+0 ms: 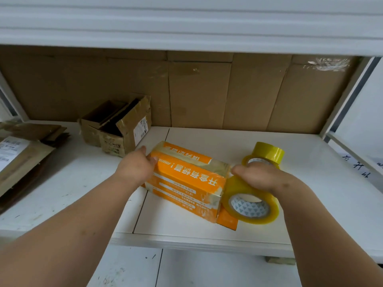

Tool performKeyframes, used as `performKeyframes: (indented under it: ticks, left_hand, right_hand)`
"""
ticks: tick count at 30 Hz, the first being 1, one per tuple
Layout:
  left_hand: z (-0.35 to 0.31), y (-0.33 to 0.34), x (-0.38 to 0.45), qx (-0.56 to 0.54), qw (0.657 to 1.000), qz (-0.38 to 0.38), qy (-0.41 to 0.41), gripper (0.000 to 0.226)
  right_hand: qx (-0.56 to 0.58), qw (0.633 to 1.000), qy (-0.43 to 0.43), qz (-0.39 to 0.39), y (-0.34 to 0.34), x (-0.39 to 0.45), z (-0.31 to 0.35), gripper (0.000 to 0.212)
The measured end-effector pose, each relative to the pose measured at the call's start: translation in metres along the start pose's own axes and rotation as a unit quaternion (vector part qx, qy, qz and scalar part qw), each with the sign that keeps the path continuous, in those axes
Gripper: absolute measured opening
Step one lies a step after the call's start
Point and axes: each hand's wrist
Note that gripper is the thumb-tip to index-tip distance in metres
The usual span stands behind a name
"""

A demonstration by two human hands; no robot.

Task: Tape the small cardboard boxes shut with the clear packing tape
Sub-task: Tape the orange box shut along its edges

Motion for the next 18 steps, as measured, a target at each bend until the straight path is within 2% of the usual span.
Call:
performKeyframes:
  ticks: [2,5,7,9,12,14,16,18]
  left_hand:
    - [-0.008,0.003,0.002,0.023,1.000,0.003,0.006,0.064]
    - [-0.023,0.011,0.000,0.126,0.990,0.064,0.017,0.109]
    - [-0.030,0.014,-0.003,0.198,0.977,0.073,0.038,0.126]
    - [-0.034,0.015,-0.002,0.228,0.971,0.037,0.065,0.120]
    - [-0.043,0.025,-0.009,0.192,0.969,-0.041,0.150,0.090]
    - [-0.050,0.037,-0.017,0.170,0.967,-0.016,0.190,0.078]
    - [-0.054,0.047,-0.023,0.183,0.965,0.047,0.180,0.092]
    - [-0.055,0.050,-0.021,0.209,0.960,0.075,0.170,0.106]
  right_hand:
    - [-0.015,1.000,0.013,0.012,0.003,-0.005,0.001,0.054]
    - [-0.059,0.998,0.029,0.002,0.013,-0.009,0.004,0.082]
    - [-0.046,0.998,0.043,-0.009,0.018,-0.011,0.005,0.086]
    - [-0.021,0.998,0.056,-0.014,0.020,-0.015,0.006,0.081]
    - [-0.002,0.997,0.071,-0.017,0.021,-0.019,0.008,0.075]
    - [-0.004,0.996,0.082,-0.023,0.022,-0.021,0.010,0.074]
    - [-0.015,0.995,0.089,-0.031,0.024,-0.024,0.013,0.072]
    - [-0.029,0.995,0.086,-0.035,0.026,-0.025,0.014,0.071]
Point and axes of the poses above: each hand's wrist, its own x-axis towards the middle knuckle, its own y-axis out of the palm, z = x × y, and after that the axes turned 6 degrees about -z, right-handed
